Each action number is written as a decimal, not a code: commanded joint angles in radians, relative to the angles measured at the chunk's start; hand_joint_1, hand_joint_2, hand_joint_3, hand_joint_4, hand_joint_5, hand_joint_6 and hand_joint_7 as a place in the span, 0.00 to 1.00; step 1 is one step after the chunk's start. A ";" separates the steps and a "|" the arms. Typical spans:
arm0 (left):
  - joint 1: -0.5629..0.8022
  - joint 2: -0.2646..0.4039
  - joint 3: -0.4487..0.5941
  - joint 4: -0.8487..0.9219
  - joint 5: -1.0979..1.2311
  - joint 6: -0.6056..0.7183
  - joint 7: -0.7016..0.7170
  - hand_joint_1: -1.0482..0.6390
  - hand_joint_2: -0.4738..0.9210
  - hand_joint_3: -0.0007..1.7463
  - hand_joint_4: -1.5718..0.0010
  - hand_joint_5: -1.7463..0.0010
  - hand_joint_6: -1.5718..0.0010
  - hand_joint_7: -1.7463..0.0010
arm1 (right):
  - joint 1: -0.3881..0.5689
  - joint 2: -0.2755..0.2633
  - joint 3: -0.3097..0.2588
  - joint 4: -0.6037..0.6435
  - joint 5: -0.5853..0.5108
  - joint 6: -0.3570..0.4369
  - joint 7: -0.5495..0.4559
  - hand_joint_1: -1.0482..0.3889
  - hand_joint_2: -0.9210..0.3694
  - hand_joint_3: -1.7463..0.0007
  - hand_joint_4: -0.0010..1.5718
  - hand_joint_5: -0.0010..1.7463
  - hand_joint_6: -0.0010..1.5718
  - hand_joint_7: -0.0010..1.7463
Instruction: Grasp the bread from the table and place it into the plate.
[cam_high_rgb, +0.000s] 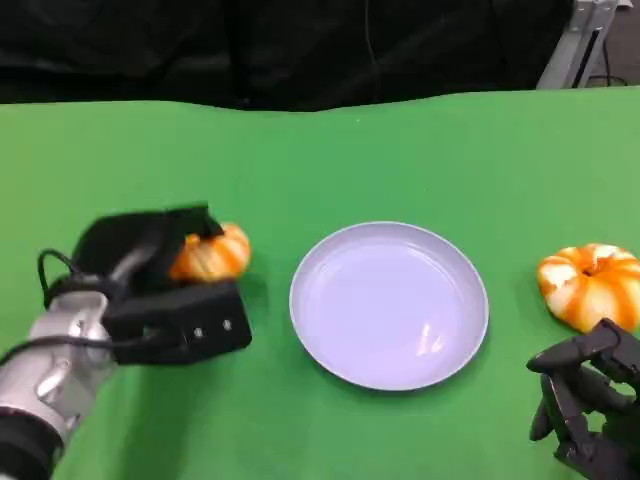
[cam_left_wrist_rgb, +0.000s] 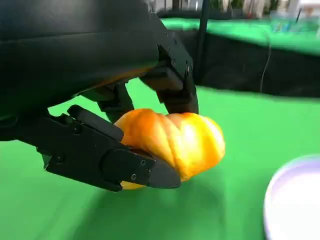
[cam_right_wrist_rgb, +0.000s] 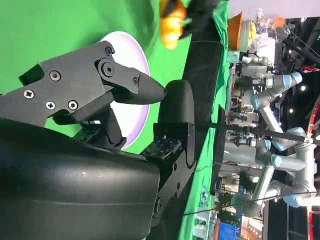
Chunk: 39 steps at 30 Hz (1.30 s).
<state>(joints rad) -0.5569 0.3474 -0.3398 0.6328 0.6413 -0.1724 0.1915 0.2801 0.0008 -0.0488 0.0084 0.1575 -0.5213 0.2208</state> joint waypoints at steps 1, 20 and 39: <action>0.002 0.038 0.040 -0.124 -0.026 -0.003 -0.031 0.58 0.93 0.37 0.59 0.00 0.68 0.00 | -0.001 -0.016 -0.010 -0.002 0.009 -0.004 0.003 0.62 0.12 0.56 0.56 0.95 0.50 0.82; -0.041 -0.072 -0.061 -0.374 0.003 -0.058 -0.216 0.57 0.92 0.29 0.60 0.00 0.63 0.03 | 0.005 -0.009 -0.010 -0.019 0.007 -0.006 0.002 0.62 0.13 0.55 0.56 0.96 0.49 0.83; -0.118 -0.194 -0.180 -0.107 0.111 -0.159 -0.098 0.58 1.00 0.11 0.60 0.00 0.65 0.07 | 0.013 0.000 0.010 -0.037 -0.013 0.001 -0.031 0.62 0.15 0.53 0.54 0.95 0.49 0.83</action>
<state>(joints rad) -0.6444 0.1544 -0.5093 0.4881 0.7394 -0.3156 0.0660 0.2883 0.0050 -0.0368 -0.0160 0.1517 -0.5214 0.1974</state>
